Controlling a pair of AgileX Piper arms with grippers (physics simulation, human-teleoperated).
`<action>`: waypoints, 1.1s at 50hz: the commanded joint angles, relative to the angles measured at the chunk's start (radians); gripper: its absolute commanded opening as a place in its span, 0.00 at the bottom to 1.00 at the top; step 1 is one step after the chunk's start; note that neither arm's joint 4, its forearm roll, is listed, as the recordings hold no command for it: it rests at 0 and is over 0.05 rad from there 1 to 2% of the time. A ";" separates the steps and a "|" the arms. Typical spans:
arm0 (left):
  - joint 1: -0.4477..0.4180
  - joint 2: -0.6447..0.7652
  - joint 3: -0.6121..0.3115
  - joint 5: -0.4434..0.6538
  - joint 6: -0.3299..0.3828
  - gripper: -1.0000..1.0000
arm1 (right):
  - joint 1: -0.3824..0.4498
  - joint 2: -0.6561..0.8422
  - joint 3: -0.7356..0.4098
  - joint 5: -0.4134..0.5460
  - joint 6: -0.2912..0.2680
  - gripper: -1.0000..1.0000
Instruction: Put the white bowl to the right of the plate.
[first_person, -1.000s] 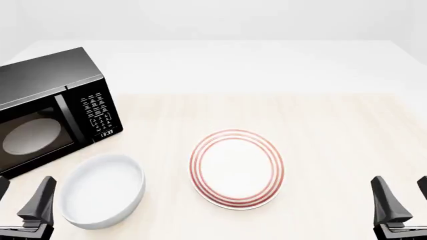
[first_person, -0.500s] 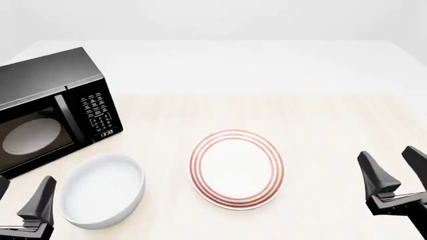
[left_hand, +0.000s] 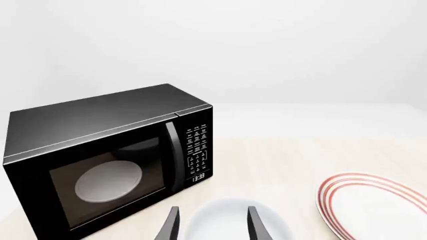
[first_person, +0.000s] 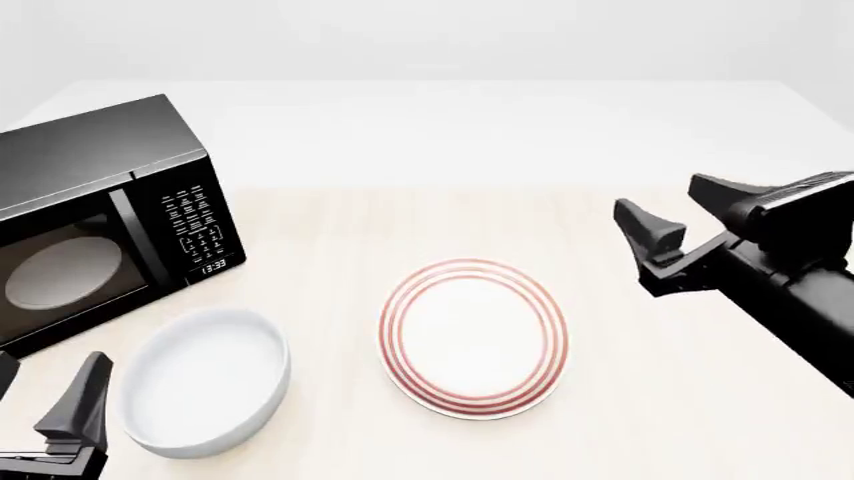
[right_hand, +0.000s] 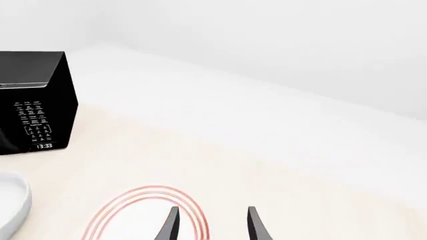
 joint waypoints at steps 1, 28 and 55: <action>0.000 0.000 0.000 0.000 0.000 1.00 | 0.089 0.209 -0.168 -0.002 -0.023 1.00; 0.000 0.000 0.000 0.000 0.000 1.00 | 0.246 0.537 -0.440 0.053 -0.033 1.00; 0.000 0.000 0.000 0.000 0.000 1.00 | 0.429 0.790 -0.664 0.175 -0.043 1.00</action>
